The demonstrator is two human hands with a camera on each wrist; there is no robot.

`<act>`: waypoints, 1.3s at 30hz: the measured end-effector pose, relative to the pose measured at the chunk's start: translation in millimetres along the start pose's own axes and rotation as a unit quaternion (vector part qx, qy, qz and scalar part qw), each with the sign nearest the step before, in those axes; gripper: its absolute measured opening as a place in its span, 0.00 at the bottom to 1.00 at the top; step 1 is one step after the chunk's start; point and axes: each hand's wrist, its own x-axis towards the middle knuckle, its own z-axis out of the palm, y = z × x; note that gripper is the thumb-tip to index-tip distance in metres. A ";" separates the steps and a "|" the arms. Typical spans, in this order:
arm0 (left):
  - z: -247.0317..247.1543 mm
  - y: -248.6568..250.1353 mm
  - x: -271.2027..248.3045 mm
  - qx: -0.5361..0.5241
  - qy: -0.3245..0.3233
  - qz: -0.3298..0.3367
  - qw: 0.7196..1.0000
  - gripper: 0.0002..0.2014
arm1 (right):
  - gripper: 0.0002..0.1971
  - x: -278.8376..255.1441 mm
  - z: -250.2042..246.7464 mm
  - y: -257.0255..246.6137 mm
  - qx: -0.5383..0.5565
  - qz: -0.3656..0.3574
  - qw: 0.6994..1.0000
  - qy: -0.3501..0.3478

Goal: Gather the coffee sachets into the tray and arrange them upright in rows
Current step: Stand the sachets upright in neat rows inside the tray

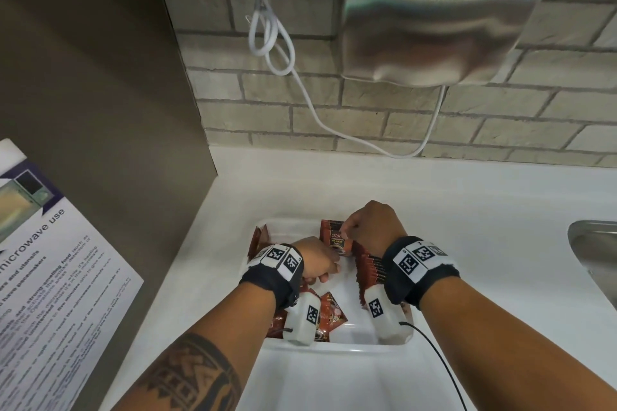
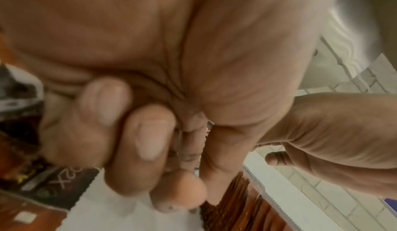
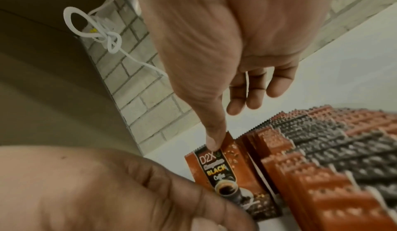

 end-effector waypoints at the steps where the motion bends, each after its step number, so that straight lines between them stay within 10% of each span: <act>1: 0.8 1.0 1.6 0.005 -0.005 0.004 1.000 0.18 | 0.15 1.4 1.6 0.4 0.002 0.001 1.000 0.003; 39: -5.3 0.9 -0.6 -0.009 0.046 0.042 0.998 0.13 | 0.08 -12.9 -20.2 0.9 0.056 -0.026 0.996 0.070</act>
